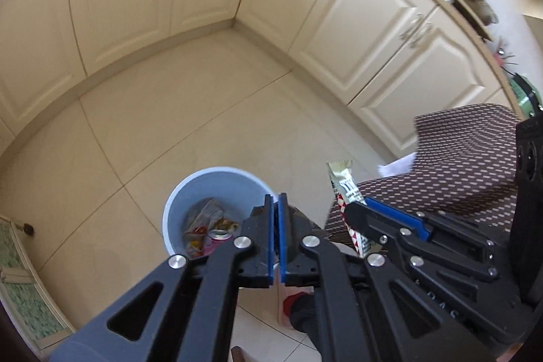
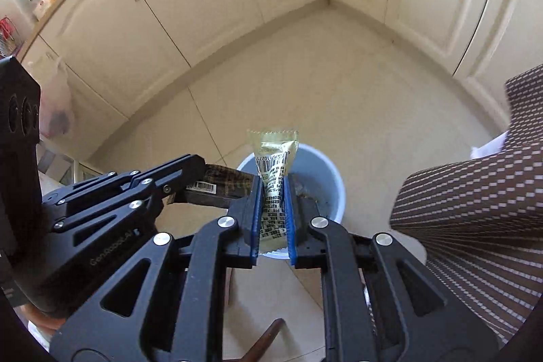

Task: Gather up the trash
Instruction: 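Carry the black bag and green wrapper over the blue bin, then open the left gripper over the bin while the right gripper releases the green wrapper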

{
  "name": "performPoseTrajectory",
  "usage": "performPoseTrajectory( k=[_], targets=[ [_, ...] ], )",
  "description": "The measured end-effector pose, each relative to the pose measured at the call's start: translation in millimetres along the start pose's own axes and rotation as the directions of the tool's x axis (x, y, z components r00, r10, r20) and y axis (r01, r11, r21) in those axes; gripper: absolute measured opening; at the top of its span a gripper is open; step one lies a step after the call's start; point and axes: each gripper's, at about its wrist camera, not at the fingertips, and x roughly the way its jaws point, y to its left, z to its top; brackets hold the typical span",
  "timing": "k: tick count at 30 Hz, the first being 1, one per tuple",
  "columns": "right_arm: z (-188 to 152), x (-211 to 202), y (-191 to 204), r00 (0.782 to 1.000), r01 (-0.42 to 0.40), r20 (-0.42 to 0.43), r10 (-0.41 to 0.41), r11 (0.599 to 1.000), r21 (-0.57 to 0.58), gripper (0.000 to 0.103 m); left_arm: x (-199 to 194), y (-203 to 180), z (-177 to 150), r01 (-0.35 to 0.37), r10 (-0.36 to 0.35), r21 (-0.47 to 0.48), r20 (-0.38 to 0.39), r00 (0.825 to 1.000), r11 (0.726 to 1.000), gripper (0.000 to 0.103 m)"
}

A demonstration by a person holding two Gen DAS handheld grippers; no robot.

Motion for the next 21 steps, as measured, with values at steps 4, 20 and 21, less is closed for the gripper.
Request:
performPoseTrajectory(
  k=[4, 20, 21],
  targets=[
    [1, 31, -5, 0.999, -0.011, -0.041, 0.012, 1.0, 0.024, 0.012, 27, 14, 2, -0.013, 0.013, -0.012, -0.029, 1.0, 1.0, 0.005],
    [0, 62, -13, 0.995, -0.02, -0.092, 0.025, 0.998, 0.056, 0.013, 43, 33, -2, -0.044, 0.041, -0.038, -0.064, 0.997, 0.998, 0.028],
    [0, 62, -13, 0.995, -0.02, -0.092, 0.025, 0.998, 0.055, 0.013, 43, 34, -3, -0.045, 0.042, -0.04, -0.064, 0.997, 0.998, 0.028]
  ],
)
